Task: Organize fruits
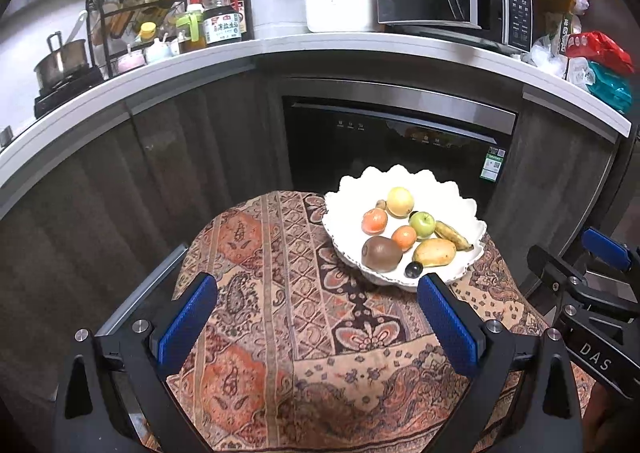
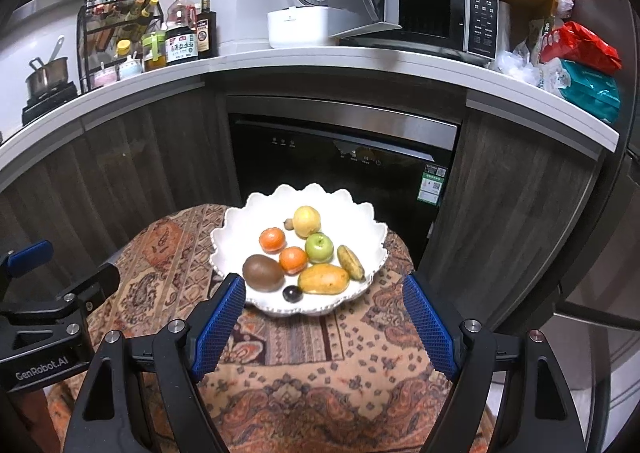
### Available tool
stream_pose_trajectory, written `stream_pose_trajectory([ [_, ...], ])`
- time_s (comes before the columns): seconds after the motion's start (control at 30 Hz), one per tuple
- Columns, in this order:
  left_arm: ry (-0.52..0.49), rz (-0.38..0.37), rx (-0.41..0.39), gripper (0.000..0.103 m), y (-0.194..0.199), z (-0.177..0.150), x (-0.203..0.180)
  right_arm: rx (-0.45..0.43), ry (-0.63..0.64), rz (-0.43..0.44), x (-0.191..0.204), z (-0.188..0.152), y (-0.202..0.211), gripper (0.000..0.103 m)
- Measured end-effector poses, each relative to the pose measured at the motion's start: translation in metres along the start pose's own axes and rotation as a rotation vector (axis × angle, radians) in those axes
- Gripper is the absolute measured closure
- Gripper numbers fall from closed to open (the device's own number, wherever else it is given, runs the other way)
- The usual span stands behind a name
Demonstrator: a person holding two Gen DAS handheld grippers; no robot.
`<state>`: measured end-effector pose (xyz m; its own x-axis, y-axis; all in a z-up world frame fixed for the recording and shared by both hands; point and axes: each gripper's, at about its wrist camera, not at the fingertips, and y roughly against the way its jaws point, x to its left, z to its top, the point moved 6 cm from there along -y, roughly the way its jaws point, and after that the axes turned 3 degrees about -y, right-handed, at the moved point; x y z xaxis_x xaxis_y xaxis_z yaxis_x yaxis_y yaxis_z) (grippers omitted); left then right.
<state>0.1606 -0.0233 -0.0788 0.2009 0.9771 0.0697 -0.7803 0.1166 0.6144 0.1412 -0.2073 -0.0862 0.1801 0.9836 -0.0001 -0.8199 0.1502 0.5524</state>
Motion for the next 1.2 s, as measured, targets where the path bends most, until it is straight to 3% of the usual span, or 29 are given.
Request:
stream_pose_trajectory([
  [0.3, 0.005, 0.022, -0.010, 0.001, 0.030, -0.020, -0.001, 0.012, -0.015, 0.017, -0.003, -0.021, 0.021, 0.022],
  [0.7, 0.020, 0.035, 0.026, 0.001, 0.042, -0.055, -0.002, 0.021, -0.013, 0.024, -0.006, -0.049, 0.038, 0.022],
  [1.2, 0.021, 0.040, 0.024, 0.001, 0.047, -0.059, -0.003, 0.017, -0.023, 0.032, -0.009, -0.054, 0.043, 0.022],
])
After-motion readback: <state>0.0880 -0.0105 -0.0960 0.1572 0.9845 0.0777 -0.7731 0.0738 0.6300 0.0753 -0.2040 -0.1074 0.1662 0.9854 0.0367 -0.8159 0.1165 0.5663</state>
